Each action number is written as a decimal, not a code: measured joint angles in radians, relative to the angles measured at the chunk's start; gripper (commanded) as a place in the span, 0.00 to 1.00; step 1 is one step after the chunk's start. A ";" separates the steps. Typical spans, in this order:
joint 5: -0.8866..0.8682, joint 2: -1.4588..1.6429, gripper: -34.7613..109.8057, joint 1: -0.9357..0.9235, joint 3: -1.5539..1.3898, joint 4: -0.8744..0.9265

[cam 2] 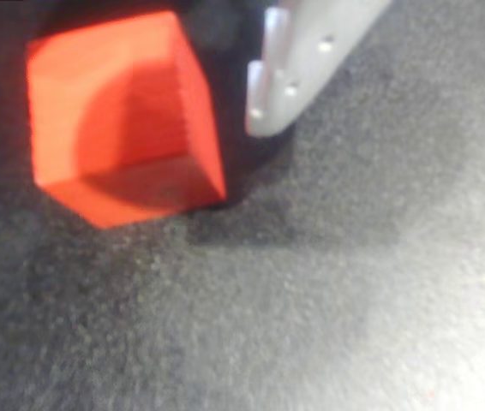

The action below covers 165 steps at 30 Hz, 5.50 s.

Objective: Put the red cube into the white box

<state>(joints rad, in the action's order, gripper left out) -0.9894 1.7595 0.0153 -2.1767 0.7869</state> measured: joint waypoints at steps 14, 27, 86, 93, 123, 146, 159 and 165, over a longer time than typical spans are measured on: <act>0.046 -0.081 0.40 -0.031 -0.037 -0.124; 0.034 -0.097 0.24 -0.066 -0.097 -0.192; -0.548 0.598 0.25 -1.315 -0.130 0.759; -0.555 0.617 0.47 -1.310 -0.133 0.767; -0.198 0.637 0.24 -0.324 -0.204 0.066; -0.287 1.424 0.24 -0.020 -0.667 0.216; -0.523 1.431 0.24 -0.025 -0.782 0.410; -0.522 1.431 0.24 -0.023 -0.782 0.540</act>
<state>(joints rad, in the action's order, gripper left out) -1.5110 3.1907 -0.0077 -2.9590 1.3269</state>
